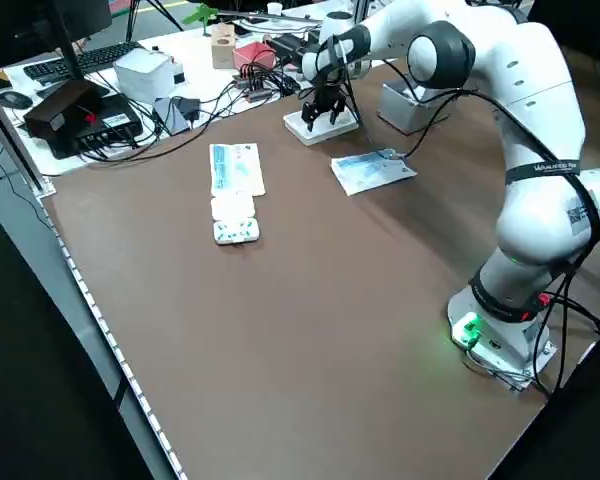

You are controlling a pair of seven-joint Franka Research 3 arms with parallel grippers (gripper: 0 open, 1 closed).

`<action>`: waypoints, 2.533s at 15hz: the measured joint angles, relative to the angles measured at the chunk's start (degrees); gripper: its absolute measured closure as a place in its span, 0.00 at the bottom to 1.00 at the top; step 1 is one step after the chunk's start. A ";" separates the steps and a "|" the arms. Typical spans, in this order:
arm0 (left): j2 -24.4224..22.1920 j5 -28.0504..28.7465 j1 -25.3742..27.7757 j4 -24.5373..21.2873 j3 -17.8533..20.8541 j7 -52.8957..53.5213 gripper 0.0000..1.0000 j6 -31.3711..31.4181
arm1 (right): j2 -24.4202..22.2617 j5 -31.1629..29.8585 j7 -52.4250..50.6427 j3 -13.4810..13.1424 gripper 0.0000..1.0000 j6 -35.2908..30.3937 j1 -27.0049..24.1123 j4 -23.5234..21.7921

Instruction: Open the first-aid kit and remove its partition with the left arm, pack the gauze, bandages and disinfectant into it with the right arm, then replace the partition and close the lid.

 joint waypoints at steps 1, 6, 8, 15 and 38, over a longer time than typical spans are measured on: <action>0.20 0.00 -0.32 0.25 0.20 -0.17 0.12 0.00 | -0.01 0.00 -3.66 0.03 0.49 -3.44 -0.97 0.05; 0.62 1.31 -2.06 0.44 0.92 -4.48 0.37 2.27 | -2.63 0.02 -25.36 0.13 0.50 -23.84 -6.19 0.85; 0.78 1.37 -2.07 0.44 1.00 -4.70 0.39 3.33 | -4.04 0.04 -32.89 0.15 0.50 -30.88 -8.81 0.88; 0.93 1.38 -1.30 0.06 1.46 -4.83 0.63 5.96 | -7.43 0.04 -57.48 0.14 0.42 -40.75 -17.72 0.95; -10.94 1.49 -0.96 -0.44 0.63 -7.66 0.97 -10.99 | -23.44 0.02 -94.36 -2.10 0.01 -57.61 -29.09 0.68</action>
